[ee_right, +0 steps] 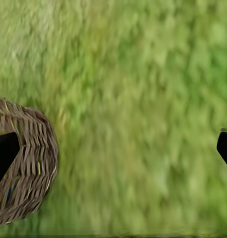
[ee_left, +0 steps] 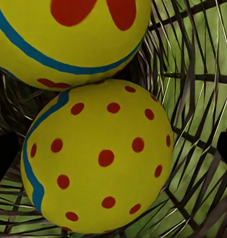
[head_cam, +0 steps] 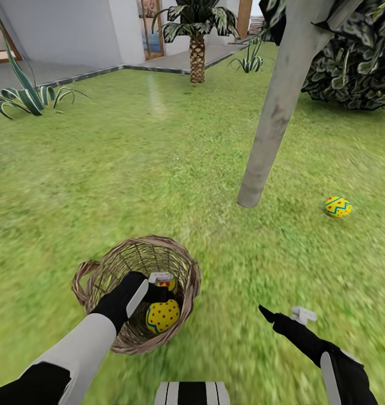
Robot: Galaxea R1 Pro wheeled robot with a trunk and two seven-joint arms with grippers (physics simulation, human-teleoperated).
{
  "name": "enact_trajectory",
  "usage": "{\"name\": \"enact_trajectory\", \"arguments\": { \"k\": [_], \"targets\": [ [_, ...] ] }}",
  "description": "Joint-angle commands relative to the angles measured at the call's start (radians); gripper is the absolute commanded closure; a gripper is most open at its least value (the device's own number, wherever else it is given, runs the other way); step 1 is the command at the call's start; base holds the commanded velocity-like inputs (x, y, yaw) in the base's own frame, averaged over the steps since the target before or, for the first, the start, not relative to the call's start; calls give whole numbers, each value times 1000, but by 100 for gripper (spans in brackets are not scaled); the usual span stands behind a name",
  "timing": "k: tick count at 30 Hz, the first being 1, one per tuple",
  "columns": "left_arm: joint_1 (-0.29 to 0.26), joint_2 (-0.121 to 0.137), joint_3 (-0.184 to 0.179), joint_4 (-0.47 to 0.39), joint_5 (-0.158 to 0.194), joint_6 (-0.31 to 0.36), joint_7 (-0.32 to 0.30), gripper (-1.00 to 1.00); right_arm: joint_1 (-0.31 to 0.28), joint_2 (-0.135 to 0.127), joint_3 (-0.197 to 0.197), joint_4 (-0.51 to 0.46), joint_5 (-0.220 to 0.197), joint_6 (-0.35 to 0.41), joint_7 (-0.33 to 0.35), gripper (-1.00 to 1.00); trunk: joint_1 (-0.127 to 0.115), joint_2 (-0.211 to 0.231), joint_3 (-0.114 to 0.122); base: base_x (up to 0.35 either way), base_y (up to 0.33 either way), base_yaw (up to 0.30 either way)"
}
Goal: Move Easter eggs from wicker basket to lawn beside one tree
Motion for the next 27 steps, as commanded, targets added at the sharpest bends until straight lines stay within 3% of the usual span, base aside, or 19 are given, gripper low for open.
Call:
{"name": "enact_trajectory", "arguments": {
  "k": [1,9,15,27],
  "targets": [
    [0,1,-2,-1,0,4,-2,-100,-1,1,-3,5,-7,9,3,-100,0,0,-1,0,0,0],
    [0,2,-1,-1,-1,5,-3,-100,-1,0,-4,30,-9,7,4,-100,0,0,-1,0,0,0],
    [0,2,0,-1,-2,7,-3,-100,-1,0,-4,31,-9,6,4,-100,2,-2,-24,0,0,0],
    [0,2,-2,-1,-2,5,-3,-100,-1,0,-4,31,-9,6,4,-100,2,-2,-24,0,0,0]
  ]
}}
